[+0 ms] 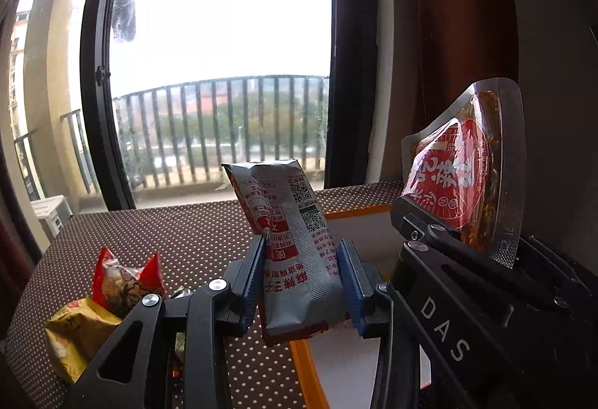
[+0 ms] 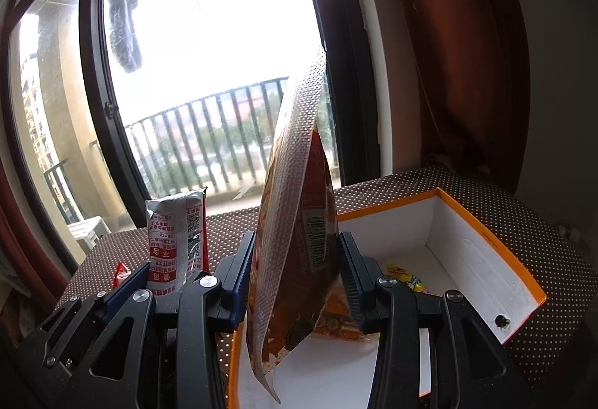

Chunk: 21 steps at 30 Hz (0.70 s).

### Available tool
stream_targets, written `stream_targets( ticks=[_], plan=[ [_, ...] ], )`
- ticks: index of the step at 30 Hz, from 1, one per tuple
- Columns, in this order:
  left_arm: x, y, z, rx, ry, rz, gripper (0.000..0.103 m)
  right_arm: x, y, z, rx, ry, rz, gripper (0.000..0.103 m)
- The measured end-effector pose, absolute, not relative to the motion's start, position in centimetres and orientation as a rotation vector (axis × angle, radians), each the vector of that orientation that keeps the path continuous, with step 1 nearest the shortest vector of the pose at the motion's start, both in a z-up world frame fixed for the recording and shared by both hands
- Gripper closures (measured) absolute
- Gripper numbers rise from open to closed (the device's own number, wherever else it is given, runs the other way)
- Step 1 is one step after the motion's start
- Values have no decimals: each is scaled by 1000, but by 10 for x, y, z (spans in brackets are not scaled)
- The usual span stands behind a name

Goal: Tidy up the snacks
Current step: 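Carry both held packets over the orange box with both grippers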

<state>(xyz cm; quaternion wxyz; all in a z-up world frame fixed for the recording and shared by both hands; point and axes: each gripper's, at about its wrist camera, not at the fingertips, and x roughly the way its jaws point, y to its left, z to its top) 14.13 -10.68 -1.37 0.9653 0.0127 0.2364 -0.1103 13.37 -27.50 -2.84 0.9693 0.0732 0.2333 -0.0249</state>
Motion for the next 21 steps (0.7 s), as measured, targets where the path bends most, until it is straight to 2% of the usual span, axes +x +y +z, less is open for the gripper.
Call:
stream_targets(
  ticks=[17, 21],
  plan=[
    [210, -170, -55, 77, 646, -386, 64, 162, -347, -55, 213, 544, -208, 57],
    [224, -178, -65, 112, 700, -416, 60, 167, -357, -66, 221, 577, -230, 57]
  ],
)
